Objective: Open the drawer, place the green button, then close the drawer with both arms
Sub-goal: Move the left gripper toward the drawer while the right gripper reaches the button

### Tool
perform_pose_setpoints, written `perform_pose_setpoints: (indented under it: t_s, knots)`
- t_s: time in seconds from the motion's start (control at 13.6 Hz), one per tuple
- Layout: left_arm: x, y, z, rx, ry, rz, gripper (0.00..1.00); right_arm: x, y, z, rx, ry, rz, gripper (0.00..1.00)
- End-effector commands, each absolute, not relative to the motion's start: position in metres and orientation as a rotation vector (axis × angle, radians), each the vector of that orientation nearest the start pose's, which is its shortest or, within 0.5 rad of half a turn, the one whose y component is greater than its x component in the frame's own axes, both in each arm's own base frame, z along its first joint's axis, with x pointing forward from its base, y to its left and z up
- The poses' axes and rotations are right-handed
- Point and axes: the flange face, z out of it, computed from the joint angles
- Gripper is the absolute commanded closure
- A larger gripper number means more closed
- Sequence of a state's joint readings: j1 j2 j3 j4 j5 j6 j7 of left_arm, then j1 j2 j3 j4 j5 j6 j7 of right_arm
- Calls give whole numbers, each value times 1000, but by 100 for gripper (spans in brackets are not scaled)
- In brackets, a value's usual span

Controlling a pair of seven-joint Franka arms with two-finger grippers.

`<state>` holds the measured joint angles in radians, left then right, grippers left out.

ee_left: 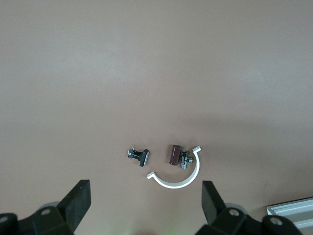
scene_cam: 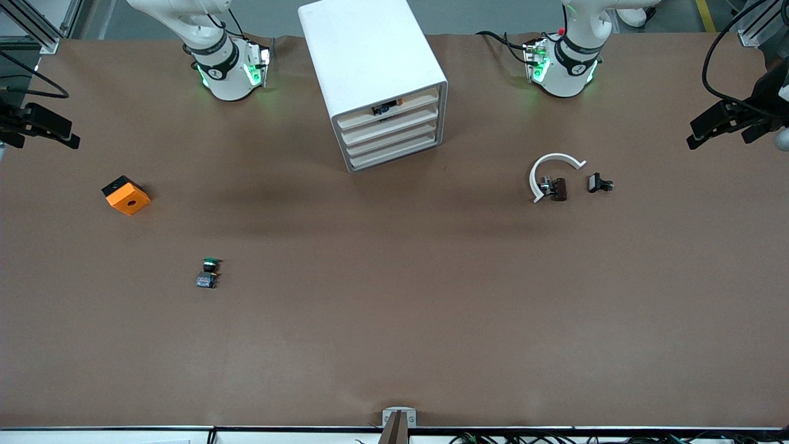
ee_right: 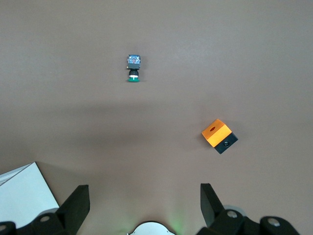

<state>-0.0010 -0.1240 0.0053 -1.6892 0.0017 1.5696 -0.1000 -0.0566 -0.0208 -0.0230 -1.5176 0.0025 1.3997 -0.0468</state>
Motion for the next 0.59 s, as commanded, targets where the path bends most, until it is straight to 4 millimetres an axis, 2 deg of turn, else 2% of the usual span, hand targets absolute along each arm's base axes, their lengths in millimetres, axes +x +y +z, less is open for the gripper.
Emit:
perform_pose_setpoints:
  t_s: [0.0, 0.22, 0.37, 0.51]
  knots:
    - [517, 5, 639, -3113, -163, -9, 0, 529, -43, 650, -3144, 36, 143, 0]
    - [522, 8, 630, -3108, -170, 19, 0, 529, -43, 651, -3144, 36, 141, 0]
    - [531, 36, 613, -3058, -203, 71, 0, 529, -43, 651, -3144, 36, 141, 0]
    - [545, 47, 579, -3054, -233, 173, 0, 529, -43, 651, -3144, 36, 141, 0]
